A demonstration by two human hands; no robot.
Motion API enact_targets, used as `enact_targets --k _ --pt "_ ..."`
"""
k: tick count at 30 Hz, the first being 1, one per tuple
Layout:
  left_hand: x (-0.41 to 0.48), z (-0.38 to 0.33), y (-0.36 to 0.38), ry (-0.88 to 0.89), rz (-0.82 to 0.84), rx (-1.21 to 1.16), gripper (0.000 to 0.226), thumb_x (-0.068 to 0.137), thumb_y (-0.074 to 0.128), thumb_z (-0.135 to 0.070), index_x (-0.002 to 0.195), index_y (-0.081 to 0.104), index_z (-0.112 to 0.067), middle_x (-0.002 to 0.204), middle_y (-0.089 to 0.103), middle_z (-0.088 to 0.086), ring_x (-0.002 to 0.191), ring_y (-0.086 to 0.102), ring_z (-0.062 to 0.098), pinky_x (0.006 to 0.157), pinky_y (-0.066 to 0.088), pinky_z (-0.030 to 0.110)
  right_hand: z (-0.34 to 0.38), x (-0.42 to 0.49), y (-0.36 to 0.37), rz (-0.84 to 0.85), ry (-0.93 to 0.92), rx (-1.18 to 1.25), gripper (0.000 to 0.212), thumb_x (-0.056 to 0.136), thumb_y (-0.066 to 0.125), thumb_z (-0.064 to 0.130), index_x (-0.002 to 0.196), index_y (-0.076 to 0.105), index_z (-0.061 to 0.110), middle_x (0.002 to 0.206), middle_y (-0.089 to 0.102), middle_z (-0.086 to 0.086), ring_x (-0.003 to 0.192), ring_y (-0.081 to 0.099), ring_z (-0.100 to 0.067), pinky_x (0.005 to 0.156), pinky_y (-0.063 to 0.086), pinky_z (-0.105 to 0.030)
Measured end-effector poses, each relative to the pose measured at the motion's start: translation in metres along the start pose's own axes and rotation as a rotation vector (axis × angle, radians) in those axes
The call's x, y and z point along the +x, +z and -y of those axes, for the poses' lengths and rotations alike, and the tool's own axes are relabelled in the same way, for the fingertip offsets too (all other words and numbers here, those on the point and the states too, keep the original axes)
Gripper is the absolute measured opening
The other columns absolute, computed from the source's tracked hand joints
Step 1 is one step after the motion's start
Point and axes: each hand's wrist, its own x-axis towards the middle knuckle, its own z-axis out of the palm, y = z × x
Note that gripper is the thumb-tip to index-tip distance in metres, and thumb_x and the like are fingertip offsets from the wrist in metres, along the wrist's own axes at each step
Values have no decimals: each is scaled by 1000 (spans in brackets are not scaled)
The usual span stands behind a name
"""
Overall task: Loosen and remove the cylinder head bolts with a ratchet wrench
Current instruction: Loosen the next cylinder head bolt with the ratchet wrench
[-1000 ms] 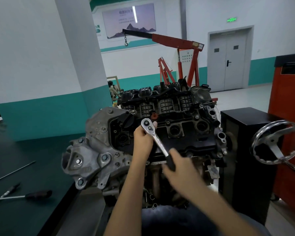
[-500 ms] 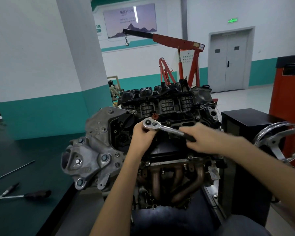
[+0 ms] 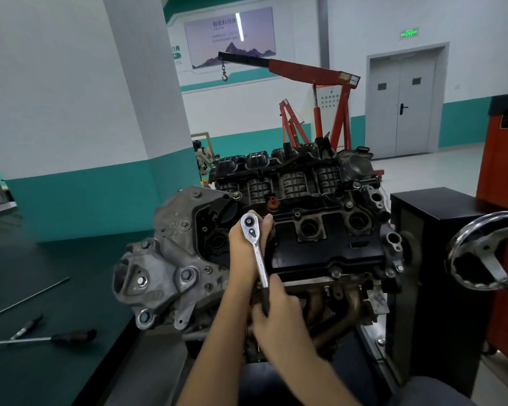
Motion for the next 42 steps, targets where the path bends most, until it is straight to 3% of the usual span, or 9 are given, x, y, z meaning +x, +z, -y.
enact_targets --k 4,9,12,16,19,23,31,36,42 --pt "14 6 -5 -68 174 94 45 88 65 -4 56 35 -15 51 31 -11 53 29 6 53 28 21 -25 31 -88 222 -178 -282 20 84 55 12 102 49 18 72 48 1 56 49 -12 55 44 -31" --pt "11 8 0 -66 195 11 50 89 58 -1 50 48 -31 52 42 -15 57 36 3 59 32 22 -17 89 -158 285 -377 -746 16 87 57 19 100 49 23 68 46 10 56 50 -8 55 40 -25" --pt "2 10 7 -77 100 -48 45 91 62 -8 56 42 -26 53 42 -16 57 37 1 57 33 16 -35 61 -126 167 -307 -479 14 84 58 16 90 47 23 65 51 2 55 54 -18 51 42 -28" --pt "-1 7 11 -76 53 -50 43 92 64 -12 65 31 -9 58 28 -8 58 25 8 54 25 21 -28 7 -34 23 -87 43 24 85 57 10 86 41 27 64 51 0 52 51 -6 46 40 -16" --pt "-3 7 9 -32 60 -56 44 92 64 -10 66 30 -1 63 25 2 60 23 10 54 23 24 -11 0 9 -39 -6 196 17 87 51 9 101 45 16 73 57 -6 64 60 -21 58 54 -34" --pt "9 11 5 -66 125 29 43 89 63 -5 61 31 -8 54 26 -9 56 24 8 55 25 25 -27 12 -38 98 -90 12 18 84 55 9 95 44 17 69 48 -2 53 48 -11 47 40 -13" --pt "7 15 -1 -85 107 -38 44 86 59 -4 55 36 -25 58 40 -4 62 36 12 60 30 29 -16 90 -153 304 -417 -653 7 88 57 19 89 51 23 67 53 6 55 55 -9 57 51 -32" --pt "3 14 6 -89 66 -35 44 92 60 -3 63 30 -16 59 26 -5 58 25 8 53 25 22 -33 12 -58 63 -163 -62 30 82 62 11 73 39 28 57 45 5 45 47 -2 42 34 -12" --pt "4 15 -1 4 77 92 38 92 63 -9 65 36 -9 61 29 -2 60 25 9 55 25 25 -11 -2 11 -35 -10 138 31 86 55 9 116 49 7 72 57 -7 64 59 -20 58 46 -26"
